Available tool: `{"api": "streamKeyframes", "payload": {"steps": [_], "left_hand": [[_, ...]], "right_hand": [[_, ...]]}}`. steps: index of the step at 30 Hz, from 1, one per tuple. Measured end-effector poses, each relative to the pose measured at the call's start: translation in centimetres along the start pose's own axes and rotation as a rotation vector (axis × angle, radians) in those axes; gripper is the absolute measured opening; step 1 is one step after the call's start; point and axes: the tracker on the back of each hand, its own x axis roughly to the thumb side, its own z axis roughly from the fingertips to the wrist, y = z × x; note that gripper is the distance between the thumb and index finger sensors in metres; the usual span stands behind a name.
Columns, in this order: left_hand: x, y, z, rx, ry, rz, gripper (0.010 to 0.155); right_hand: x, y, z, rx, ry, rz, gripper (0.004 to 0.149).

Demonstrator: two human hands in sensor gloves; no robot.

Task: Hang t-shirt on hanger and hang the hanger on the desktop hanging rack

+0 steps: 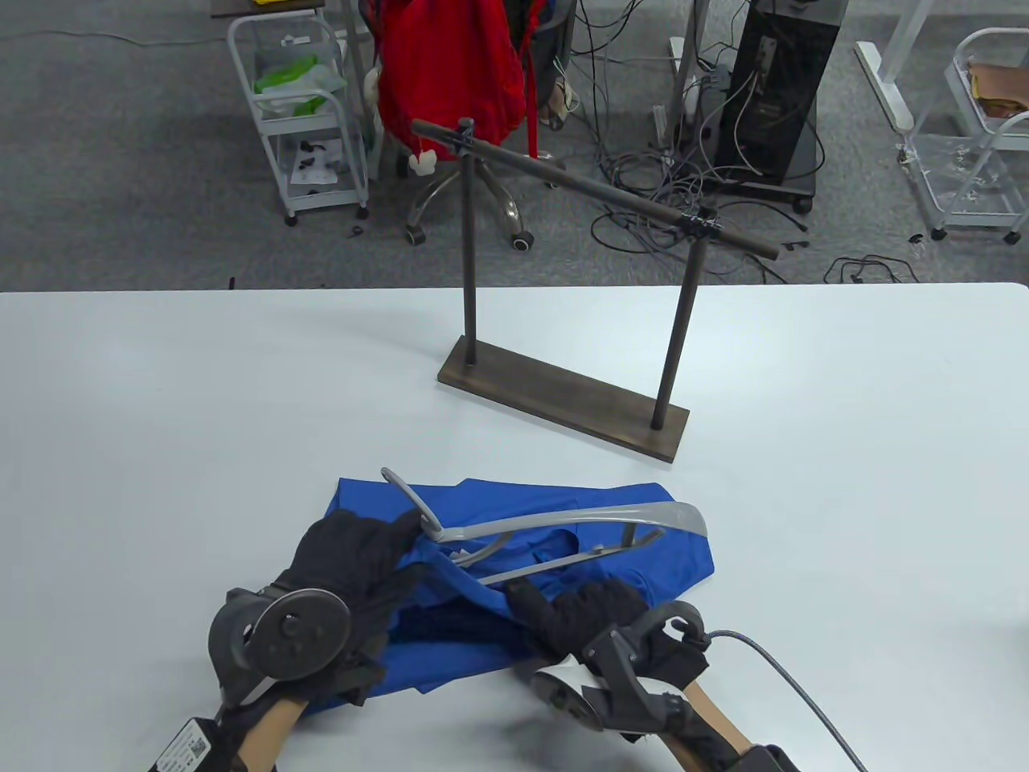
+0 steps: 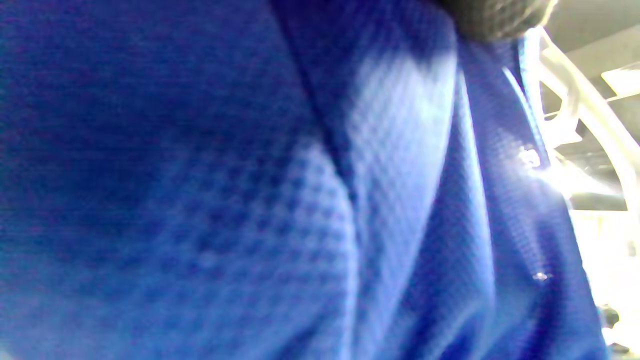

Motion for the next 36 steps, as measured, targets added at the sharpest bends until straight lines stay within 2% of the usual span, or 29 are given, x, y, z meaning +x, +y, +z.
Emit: {"api": "streamKeyframes", "payload": {"steps": [4, 8, 14, 19, 22, 32, 36], "left_hand": [[-0.2, 0.9, 0.1, 0.024, -0.003, 0.084, 0.055], [-1.2, 1.4, 0.0, 0.038, 0.017, 0.122, 0.054], [-2.8, 1.3, -0.5, 0.033, 0.056, 0.085, 0.051], [-3.3, 0.6, -1.0, -0.010, 0.069, 0.026, 0.049], [-3.4, 0.0, -1.2, -0.045, 0.068, -0.030, 0.048], [-3.9, -0.6, -1.6, -0.094, 0.087, -0.056, 0.048], [-3.3, -0.6, -1.6, -0.072, 0.063, -0.190, 0.049]], "right_hand": [[-1.3, 1.6, -1.0, 0.196, 0.118, 0.086, 0.070], [-4.4, 2.2, -1.0, 0.243, 0.236, 0.062, 0.060], [-9.9, 0.1, 0.6, 0.015, 0.412, -0.107, 0.055], [-12.7, -1.3, 2.0, -0.134, 0.475, -0.278, 0.049], [-13.7, -1.9, 2.7, -0.196, 0.496, -0.278, 0.047], [-14.4, -3.1, 3.4, -0.243, 0.525, -0.183, 0.042], [-14.3, -3.3, 3.5, -0.252, 0.533, -0.137, 0.043]]}}
